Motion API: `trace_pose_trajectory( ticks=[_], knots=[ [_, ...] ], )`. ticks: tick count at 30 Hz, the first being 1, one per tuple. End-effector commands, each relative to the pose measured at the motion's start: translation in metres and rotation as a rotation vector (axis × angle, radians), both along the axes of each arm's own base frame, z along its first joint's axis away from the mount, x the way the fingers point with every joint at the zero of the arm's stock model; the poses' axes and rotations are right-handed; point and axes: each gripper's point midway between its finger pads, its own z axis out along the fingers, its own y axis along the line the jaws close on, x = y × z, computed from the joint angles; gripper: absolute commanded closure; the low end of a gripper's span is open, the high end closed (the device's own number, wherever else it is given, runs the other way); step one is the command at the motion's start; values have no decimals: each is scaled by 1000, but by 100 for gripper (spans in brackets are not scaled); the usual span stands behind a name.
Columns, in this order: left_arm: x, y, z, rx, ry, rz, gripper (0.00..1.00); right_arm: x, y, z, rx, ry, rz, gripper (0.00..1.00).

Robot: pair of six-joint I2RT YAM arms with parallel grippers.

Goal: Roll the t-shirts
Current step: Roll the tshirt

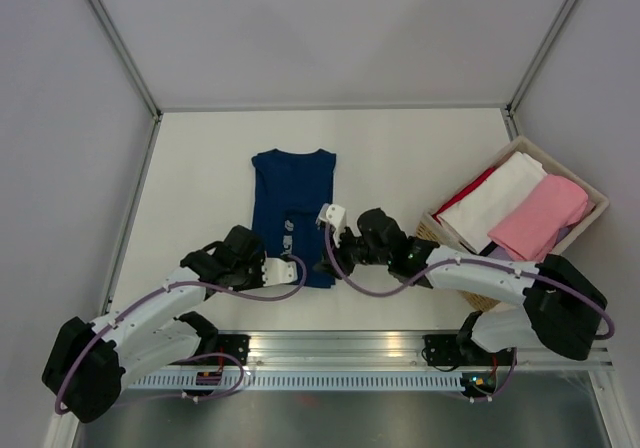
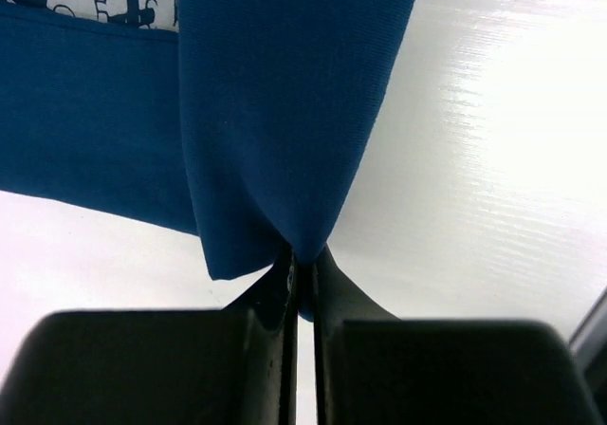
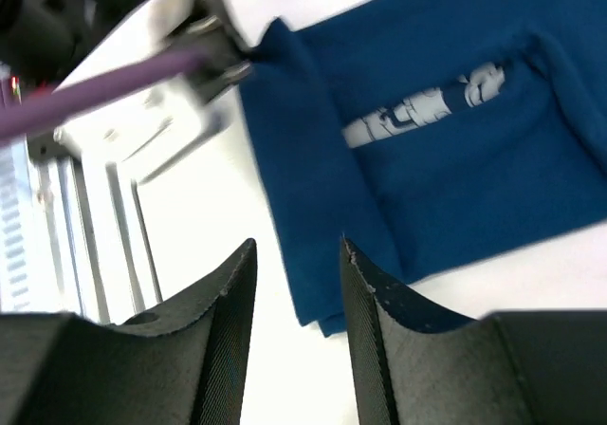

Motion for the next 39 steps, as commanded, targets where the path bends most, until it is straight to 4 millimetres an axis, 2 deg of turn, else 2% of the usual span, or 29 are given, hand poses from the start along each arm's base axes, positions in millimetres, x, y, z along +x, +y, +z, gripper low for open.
trace_pose_trajectory(
  ticks=[1,2,4,5,8,9,10,12,17,19,20,23,27,31,32,33,34,35,36,37,39],
  knots=[
    [-13,-7,11,-33,101,-70,98,-10,-19,-13,-100,-279,66,54],
    [-14,-8,12,-39,111,-73,98,-19,-18,-14,-97,-317,100,52],
    [-15,-7,13,-40,131,-71,98,-28,-25,-19,-106,-430,152,42],
    [-16,-8,13,-49,141,-73,98,-39,-23,-22,-108,-465,199,41],
    [-13,-7,13,-43,141,-65,98,-47,-22,-33,-158,-546,226,37],
    [-12,-6,14,-40,143,-58,98,-46,-19,-33,-171,-570,222,37],
    [-11,-6,14,-38,145,-51,98,-47,-17,-45,-213,-570,232,38],
    [-9,-6,16,-41,142,-43,98,-43,-13,-56,-289,-622,203,39],
    [-9,-7,16,-42,150,-42,98,-38,-4,-66,-325,-666,188,39],
    [-10,-7,15,-42,154,-41,98,-36,-3,-76,-372,-644,191,44],
    [-10,-7,15,-45,154,-37,98,-36,-7,-83,-405,-627,189,54],
    [-12,-8,15,-53,161,-40,98,-34,-6,-89,-418,-600,165,65],
    [-11,-8,15,-54,163,-36,98,-29,-7,-97,-443,-588,128,66],
    [-13,-7,16,-50,169,-37,98,-26,-9,-100,-474,-569,101,90],
    [-14,-6,16,-48,172,-35,98,-26,-10,-98,-489,-551,100,100],
    [-15,-4,17,-42,171,-31,98,-28,-10,-97,-488,-510,77,100],
    [-16,-3,16,-37,177,-30,98,-36,-6,-96,-479,-460,108,100],
    [-17,-1,16,-32,180,-28,98,-43,-18,-104,-543,-401,138,100],
    [-23,2,15,-22,200,-29,98,-46,-9,-93,-511,-355,136,100],
    [-26,4,15,-18,209,-29,98,-54,-7,-91,-502,-324,165,99],
    [-35,5,19,-21,243,-41,98,-90,-3,-84,-414,-204,308,100]
  ],
)
